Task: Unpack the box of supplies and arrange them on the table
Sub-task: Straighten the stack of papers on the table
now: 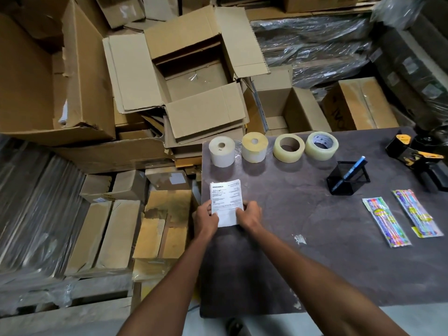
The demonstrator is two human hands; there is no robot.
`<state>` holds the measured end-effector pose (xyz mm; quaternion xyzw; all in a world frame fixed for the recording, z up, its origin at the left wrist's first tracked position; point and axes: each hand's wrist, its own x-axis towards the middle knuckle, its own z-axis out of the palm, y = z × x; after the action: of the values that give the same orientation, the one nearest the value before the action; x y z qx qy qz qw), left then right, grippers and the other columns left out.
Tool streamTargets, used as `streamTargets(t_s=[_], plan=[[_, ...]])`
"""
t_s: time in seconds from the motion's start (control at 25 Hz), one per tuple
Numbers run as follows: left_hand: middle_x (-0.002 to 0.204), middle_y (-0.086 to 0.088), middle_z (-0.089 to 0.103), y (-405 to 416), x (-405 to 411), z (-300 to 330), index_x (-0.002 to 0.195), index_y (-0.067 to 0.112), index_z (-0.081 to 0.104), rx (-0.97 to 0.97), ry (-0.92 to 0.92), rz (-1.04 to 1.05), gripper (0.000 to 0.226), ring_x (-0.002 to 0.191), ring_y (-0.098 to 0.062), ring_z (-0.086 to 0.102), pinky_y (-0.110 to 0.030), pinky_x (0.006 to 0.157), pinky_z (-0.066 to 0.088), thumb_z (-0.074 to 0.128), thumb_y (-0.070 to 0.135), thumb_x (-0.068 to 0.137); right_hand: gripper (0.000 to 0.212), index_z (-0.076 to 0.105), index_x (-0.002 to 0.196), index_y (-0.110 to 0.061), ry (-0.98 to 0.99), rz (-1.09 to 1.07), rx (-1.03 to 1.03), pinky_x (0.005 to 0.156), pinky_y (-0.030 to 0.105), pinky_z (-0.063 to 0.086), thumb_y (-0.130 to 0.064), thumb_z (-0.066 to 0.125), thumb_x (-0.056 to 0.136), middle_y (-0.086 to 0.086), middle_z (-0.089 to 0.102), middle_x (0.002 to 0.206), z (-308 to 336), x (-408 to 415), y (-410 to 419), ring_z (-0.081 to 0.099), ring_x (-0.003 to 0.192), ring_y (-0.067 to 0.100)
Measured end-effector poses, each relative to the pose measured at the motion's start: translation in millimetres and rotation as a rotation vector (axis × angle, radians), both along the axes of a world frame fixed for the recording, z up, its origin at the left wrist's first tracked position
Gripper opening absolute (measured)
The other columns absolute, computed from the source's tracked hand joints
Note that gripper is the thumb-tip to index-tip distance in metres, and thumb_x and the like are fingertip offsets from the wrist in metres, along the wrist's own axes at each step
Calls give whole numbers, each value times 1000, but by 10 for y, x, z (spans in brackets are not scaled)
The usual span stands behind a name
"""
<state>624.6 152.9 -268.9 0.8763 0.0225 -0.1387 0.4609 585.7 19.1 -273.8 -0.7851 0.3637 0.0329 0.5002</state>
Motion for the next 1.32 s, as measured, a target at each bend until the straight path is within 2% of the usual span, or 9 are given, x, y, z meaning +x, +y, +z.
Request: streamTargets(t_s=[0.12, 0.28, 0.48, 0.6, 0.76, 0.88, 1.04, 1.2, 1.32], plan=[[113, -4, 73, 43, -15, -155, 119, 15, 70, 42, -66, -38, 41, 96, -19, 67, -32, 81, 59, 58, -2, 83, 25, 69, 100, -2, 61, 69, -78, 77, 22, 41, -20, 56, 89, 14, 70, 107, -102, -74, 29, 63, 102, 29], [120, -9, 63, -4, 25, -274, 126, 13, 66, 131, -73, -23, 45, 110, -27, 60, -43, 94, 55, 61, 5, 82, 33, 62, 117, -3, 112, 191, -247, 106, 36, 39, -26, 50, 97, 18, 54, 127, -100, -45, 9, 45, 124, 33], [121, -13, 62, -39, 17, -215, 133, 12, 61, 113, -83, -47, 51, 110, -29, 59, -41, 95, 53, 57, 3, 83, 34, 60, 120, -1, 110, 187, -273, 105, 36, 38, -24, 45, 100, 21, 50, 132, -51, 14, 25, 44, 126, 35], [129, -12, 61, -19, 38, -256, 140, 13, 56, 89, -47, -12, 58, 112, -28, 61, -45, 96, 55, 57, 3, 82, 30, 59, 117, 2, 123, 167, -243, 104, 35, 39, -12, 43, 95, 22, 47, 132, -18, 20, 57, 45, 123, 36], [123, -7, 68, -7, 52, -290, 128, 18, 64, 75, -45, -15, 51, 105, -23, 65, -41, 87, 59, 52, 4, 80, 37, 59, 119, 3, 112, 157, -215, 108, 36, 41, -4, 41, 88, 21, 46, 132, -8, -2, 89, 45, 125, 37], [131, -5, 65, 18, 58, -396, 135, 18, 59, 60, 11, 7, 55, 115, -25, 63, -44, 94, 57, 50, 12, 80, 37, 59, 119, 2, 112, 154, -200, 106, 36, 43, -4, 40, 89, 21, 47, 130, -29, -39, 81, 47, 122, 36], [139, -8, 58, -1, 58, -306, 146, 12, 46, 54, 59, 40, 59, 122, -26, 58, -46, 100, 54, 54, 3, 88, 36, 62, 115, 3, 105, 148, -158, 104, 34, 44, -4, 39, 88, 23, 52, 128, -42, -39, 41, 46, 123, 34], [126, -11, 63, -16, -55, -194, 133, 12, 59, 88, -74, 94, 47, 113, -28, 60, -47, 97, 53, 60, 9, 85, 28, 64, 106, 2, 79, 154, -122, 95, 35, 43, -12, 43, 93, 23, 61, 117, -46, -122, -16, 52, 116, 38], [110, -5, 65, -184, -368, -121, 117, 13, 67, 33, -222, 94, 35, 98, -24, 62, -44, 87, 55, 67, 8, 82, 24, 62, 89, -7, 34, 146, -95, 89, 36, 43, -20, 45, 99, 24, 66, 108, -55, -313, -99, 58, 109, 38]])
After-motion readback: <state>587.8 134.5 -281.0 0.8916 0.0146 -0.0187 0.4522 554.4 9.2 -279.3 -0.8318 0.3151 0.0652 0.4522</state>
